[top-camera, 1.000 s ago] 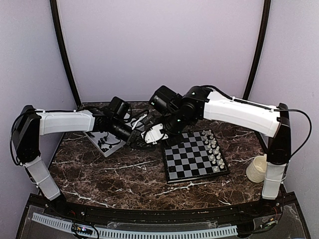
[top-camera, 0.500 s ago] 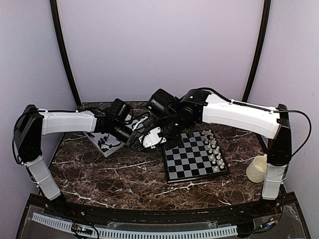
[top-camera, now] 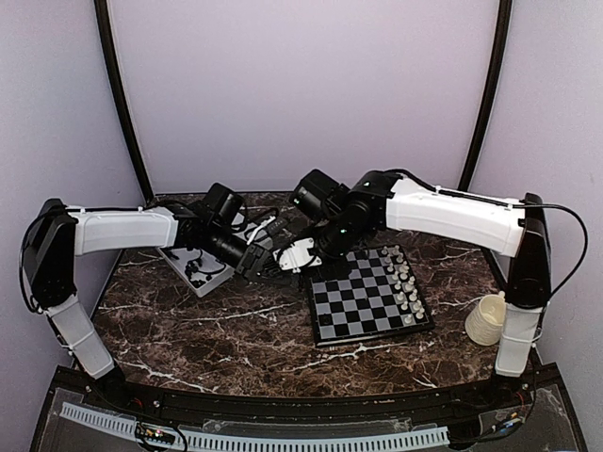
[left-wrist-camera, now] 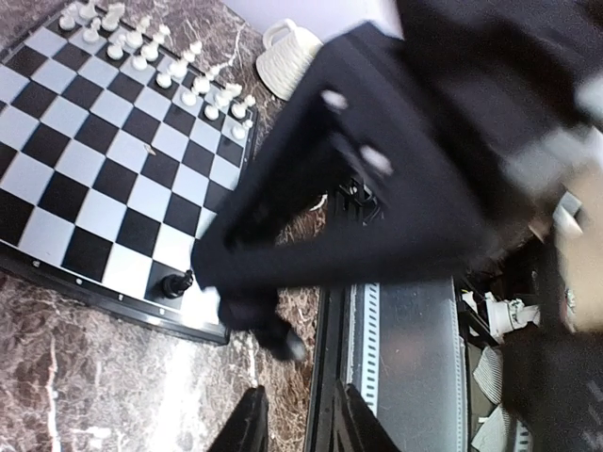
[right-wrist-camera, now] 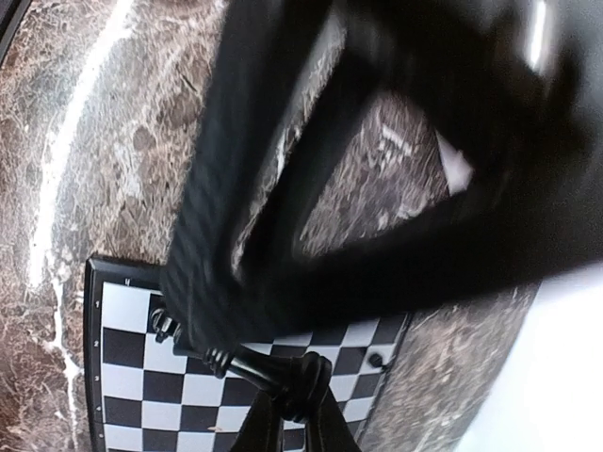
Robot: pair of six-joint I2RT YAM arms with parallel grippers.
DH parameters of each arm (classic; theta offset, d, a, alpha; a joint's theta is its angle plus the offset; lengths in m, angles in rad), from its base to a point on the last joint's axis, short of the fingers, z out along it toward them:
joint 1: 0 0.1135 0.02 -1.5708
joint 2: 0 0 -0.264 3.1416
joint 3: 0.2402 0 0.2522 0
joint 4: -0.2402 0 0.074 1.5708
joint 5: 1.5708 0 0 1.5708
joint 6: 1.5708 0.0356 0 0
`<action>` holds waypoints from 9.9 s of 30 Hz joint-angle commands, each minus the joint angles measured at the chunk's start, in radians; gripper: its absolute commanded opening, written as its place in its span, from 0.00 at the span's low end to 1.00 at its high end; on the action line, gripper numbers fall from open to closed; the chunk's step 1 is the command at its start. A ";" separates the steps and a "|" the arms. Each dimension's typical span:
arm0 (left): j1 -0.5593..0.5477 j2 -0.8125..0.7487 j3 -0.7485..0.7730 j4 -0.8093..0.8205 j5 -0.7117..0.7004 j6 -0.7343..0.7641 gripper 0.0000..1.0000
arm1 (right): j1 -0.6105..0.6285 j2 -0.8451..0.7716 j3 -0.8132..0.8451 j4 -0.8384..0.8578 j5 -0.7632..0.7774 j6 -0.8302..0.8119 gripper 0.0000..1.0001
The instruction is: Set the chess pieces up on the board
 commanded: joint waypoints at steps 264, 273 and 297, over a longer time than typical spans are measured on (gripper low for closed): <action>0.421 0.266 0.170 -0.393 -1.053 -0.563 0.29 | -0.915 -0.282 -0.521 0.278 -0.803 0.479 0.48; 0.425 0.276 0.178 -0.407 -1.070 -0.540 0.21 | -0.910 -0.276 -0.516 0.271 -0.800 0.479 0.48; 0.287 -0.002 0.066 -0.335 -1.038 -0.167 0.12 | -0.835 -0.281 -0.435 0.221 -0.807 0.482 0.48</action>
